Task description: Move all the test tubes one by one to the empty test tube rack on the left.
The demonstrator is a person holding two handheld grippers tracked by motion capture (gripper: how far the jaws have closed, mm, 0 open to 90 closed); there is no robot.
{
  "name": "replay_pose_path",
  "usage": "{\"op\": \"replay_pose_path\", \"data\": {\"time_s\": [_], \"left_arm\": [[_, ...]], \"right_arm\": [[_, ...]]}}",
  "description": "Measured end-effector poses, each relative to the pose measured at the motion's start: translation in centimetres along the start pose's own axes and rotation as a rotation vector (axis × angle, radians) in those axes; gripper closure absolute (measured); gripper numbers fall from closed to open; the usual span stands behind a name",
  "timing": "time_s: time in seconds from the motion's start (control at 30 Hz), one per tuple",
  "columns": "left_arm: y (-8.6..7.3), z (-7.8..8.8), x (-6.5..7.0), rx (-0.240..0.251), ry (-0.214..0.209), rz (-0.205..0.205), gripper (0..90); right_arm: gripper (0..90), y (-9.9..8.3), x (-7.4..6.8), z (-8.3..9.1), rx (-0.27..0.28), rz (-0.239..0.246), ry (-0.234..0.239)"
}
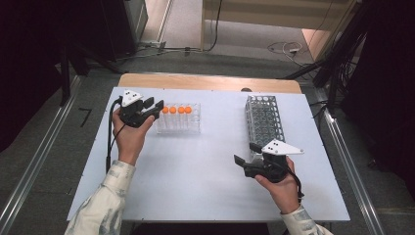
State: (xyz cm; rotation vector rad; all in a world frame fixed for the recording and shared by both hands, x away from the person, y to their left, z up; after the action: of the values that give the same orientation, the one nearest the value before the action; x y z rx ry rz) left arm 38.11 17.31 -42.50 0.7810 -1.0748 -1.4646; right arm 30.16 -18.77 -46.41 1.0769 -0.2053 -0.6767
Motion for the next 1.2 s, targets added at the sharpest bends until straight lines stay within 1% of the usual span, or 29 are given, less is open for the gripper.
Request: {"op": "replay_pose_path", "data": {"time_s": [0.1,0.17,0.23,0.37,0.63,0.9,1.0,1.17,1.2], "left_arm": [[0.0,0.3,0.1,0.000,-0.027,0.027,46.7],[0.0,0.5,0.2,0.001,-0.027,0.026,43.4],[-0.1,0.7,0.2,0.000,-0.033,0.035,38.9],[-0.4,1.2,0.3,-0.002,-0.047,0.047,33.6],[-1.3,2.0,0.5,-0.011,-0.051,0.054,29.2],[-2.2,2.8,0.8,0.003,-0.055,0.058,26.3],[-2.7,3.3,0.9,0.010,-0.052,0.054,24.6],[-4.0,4.6,0.8,0.016,-0.051,0.055,23.0],[-4.2,4.8,0.7,0.017,-0.050,0.057,23.0]], "right_arm": [[24.3,-0.1,0.0,0.0,-0.003,-0.006,-0.002],[24.3,-0.1,0.1,0.0,-0.005,-0.005,-0.004],[24.3,-0.1,0.2,0.0,-0.006,-0.007,-0.005],[24.3,-0.1,0.2,0.0,-0.004,-0.008,-0.008],[24.3,-0.2,0.2,-0.1,-0.007,-0.006,-0.007],[24.3,-0.2,0.2,0.0,-0.008,-0.010,-0.010],[24.3,-0.3,0.4,0.1,-0.009,-0.008,-0.014],[24.2,-0.8,1.0,0.5,-0.011,-0.021,-0.030],[24.1,-1.0,1.1,0.6,-0.011,-0.030,-0.034]]}}
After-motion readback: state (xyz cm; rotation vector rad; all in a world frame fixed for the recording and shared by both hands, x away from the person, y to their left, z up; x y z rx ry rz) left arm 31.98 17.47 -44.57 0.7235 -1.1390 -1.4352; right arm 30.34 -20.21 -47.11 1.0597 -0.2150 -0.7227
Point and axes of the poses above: each handheld gripper's, and its own axes: z roughly backward along the jaws, y roughly out of its top, x roughly to its right, the point moved 4 cm from there along -z, roughly forward along the jaws, and after that the axes turned 9 degrees about y, right-handed, at the moved point
